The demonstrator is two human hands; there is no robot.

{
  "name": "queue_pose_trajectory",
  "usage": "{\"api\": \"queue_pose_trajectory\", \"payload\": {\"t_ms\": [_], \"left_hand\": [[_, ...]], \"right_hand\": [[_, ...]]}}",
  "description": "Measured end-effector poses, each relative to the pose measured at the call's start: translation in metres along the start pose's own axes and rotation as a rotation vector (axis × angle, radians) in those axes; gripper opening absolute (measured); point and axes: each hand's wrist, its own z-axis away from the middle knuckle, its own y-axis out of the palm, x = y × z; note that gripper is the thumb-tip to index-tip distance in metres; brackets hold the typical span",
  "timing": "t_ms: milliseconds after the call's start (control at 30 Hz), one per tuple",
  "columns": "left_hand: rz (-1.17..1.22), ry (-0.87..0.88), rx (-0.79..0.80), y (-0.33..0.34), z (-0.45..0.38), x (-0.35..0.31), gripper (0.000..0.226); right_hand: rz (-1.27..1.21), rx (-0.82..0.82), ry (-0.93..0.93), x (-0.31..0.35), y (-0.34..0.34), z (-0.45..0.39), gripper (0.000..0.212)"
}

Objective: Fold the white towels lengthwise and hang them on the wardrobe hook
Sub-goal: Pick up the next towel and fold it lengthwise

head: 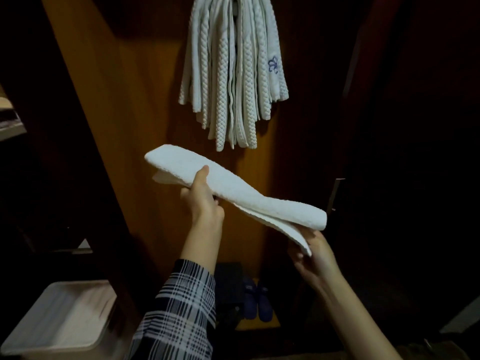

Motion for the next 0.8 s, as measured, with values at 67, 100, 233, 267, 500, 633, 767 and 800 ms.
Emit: {"api": "queue_pose_trajectory", "payload": {"t_ms": [67, 100, 233, 267, 500, 633, 767, 800], "left_hand": [[-0.020, 0.016, 0.011, -0.005, -0.002, -0.001, 0.051], [-0.021, 0.022, 0.010, -0.007, -0.003, -0.002, 0.052], [-0.037, 0.038, 0.001, -0.007, -0.007, -0.011, 0.047], [-0.055, 0.048, 0.003, -0.007, -0.008, -0.014, 0.046], [-0.181, 0.128, 0.042, 0.009, -0.012, -0.031, 0.052], [-0.204, 0.155, 0.046, 0.026, -0.015, -0.043, 0.048], [-0.145, 0.165, 0.065, 0.046, -0.018, -0.061, 0.040], [-0.135, 0.176, 0.073, 0.051, -0.018, -0.066, 0.039]], "right_hand": [[0.049, 0.058, -0.109, 0.010, -0.001, 0.002, 0.019], [0.067, 0.102, -0.137, 0.015, 0.001, 0.003, 0.021], [0.137, 0.250, -0.139, 0.034, 0.012, 0.012, 0.022], [0.175, 0.279, -0.117, 0.039, 0.013, 0.013, 0.022], [0.393, 0.197, 0.072, 0.066, 0.024, -0.002, 0.032], [0.477, 0.130, 0.094, 0.093, 0.038, -0.020, 0.014], [0.358, -0.021, 0.073, 0.131, 0.058, -0.044, 0.023], [0.307, -0.037, 0.062, 0.142, 0.064, -0.051, 0.021]]}}
